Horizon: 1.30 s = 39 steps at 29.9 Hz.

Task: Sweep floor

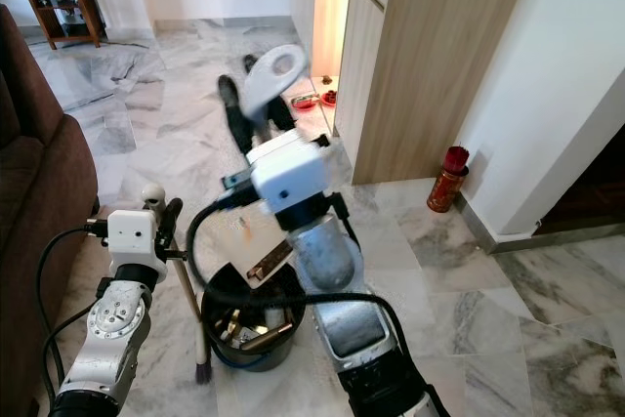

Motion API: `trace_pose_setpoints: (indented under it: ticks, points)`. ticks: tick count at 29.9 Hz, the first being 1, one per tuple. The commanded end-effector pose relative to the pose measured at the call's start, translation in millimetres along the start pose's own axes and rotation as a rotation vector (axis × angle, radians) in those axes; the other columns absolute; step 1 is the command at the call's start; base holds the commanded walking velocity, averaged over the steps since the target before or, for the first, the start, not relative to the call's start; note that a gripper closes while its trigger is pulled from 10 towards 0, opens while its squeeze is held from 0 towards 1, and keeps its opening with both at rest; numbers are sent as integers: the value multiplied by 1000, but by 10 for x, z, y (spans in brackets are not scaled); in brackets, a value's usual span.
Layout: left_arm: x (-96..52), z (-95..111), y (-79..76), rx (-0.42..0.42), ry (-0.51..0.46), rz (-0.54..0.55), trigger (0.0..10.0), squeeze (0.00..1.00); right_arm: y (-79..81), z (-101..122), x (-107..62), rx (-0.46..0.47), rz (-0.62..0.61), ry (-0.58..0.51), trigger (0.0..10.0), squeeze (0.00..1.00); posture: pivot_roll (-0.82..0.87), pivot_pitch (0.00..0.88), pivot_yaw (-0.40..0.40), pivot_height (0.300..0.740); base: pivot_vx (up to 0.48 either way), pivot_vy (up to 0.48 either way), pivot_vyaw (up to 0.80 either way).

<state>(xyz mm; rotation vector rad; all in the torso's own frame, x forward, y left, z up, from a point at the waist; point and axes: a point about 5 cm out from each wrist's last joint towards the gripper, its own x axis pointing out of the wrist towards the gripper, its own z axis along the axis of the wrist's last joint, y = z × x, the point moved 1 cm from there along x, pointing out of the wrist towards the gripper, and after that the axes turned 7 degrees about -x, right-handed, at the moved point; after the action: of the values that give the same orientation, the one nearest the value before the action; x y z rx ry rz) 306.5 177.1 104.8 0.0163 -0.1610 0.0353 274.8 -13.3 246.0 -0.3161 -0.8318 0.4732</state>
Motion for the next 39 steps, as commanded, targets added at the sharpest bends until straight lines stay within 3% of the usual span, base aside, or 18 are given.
trace_pose_setpoints:
  ticks: [1, 7, 15, 25, 28, 31, 32, 34, 37, 38, 39]
  points:
    - [62, 136, -65, -1, -71, -30, 10000, 0, 2, 259, 49, -47, 21, -139, 10000, 0, 59, 0, -25, 740, 0, 0, 0]
    - [64, 137, -71, -3, -73, -31, 10000, 0, 144, 344, 38, -53, 83, -177, 10000, 0, 59, 0, -29, 740, 0, 0, 0]
    - [70, 138, -76, -5, -75, -30, 10000, 0, 177, 343, 34, -38, 105, -176, 10000, 0, 59, 0, -32, 740, 0, 0, 0]
    - [70, 132, -89, -9, -76, -30, 10000, 0, 55, 162, 10, -87, 53, -84, 10000, 0, 61, 0, -38, 740, 0, 0, 0]
    - [60, 124, -76, -8, -74, -26, 10000, 0, -142, -8, -22, -131, -13, -12, 10000, 0, 61, 0, -40, 740, 0, 0, 0]
    - [48, 117, -59, -6, -72, -20, 10000, 0, -449, -198, -100, -224, -104, 74, 10000, 0, 61, 0, -40, 740, 0, 0, 0]
    - [44, 113, -53, -5, -70, -19, 10000, 0, -625, -310, -166, -278, -151, 131, 10000, 0, 59, 0, -40, 740, 0, 0, 0]
    - [42, 110, -49, -5, -69, -18, 10000, 0, -809, -429, -257, -326, -202, 195, 10000, 0, 58, 0, -39, 740, 0, 0, 0]
    - [42, 108, -44, -4, -67, -18, 10000, 0, -1005, -550, -398, -350, -276, 267, 10000, 0, 58, 0, -38, 740, 0, 0, 0]
    - [40, 106, -37, -2, -66, -19, 10000, 0, -1168, -653, -540, -354, -349, 331, 10000, 0, 55, 0, -36, 740, 0, 0, 0]
    - [39, 105, -35, -2, -66, -19, 10000, 0, -1211, -679, -581, -351, -371, 348, 10000, 0, 55, 0, -36, 740, 0, 0, 0]
